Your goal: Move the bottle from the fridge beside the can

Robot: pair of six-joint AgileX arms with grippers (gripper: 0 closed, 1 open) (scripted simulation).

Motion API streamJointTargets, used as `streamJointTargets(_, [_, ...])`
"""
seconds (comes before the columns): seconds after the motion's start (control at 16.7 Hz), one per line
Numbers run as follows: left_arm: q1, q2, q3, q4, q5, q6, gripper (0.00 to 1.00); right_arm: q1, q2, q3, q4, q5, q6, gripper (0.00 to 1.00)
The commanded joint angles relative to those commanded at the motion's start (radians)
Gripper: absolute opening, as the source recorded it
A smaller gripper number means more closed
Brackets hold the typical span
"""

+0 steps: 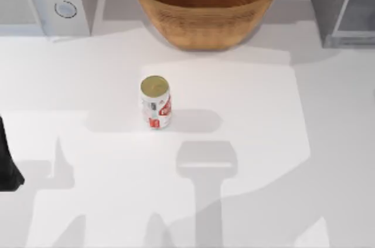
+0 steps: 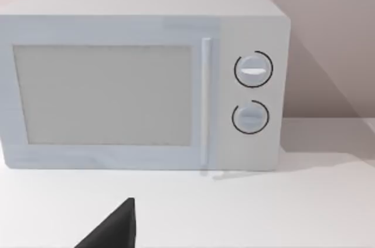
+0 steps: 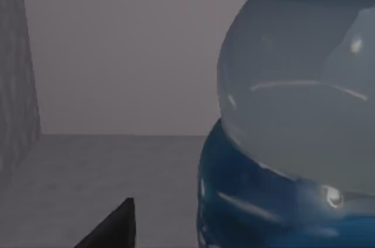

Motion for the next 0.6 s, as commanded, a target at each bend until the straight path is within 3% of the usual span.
streamJointTargets(0.36, [0.0, 0.0, 0.0, 0.0, 0.0, 0.0, 1.0, 0.004, 0.022, 0.046, -0.025, 0.005, 0.0, 1.0])
streamJointTargets(0.6, [0.0, 0.0, 0.0, 0.0, 0.0, 0.0, 1.0, 0.004, 0.022, 0.046, -0.025, 0.005, 0.0, 0.7])
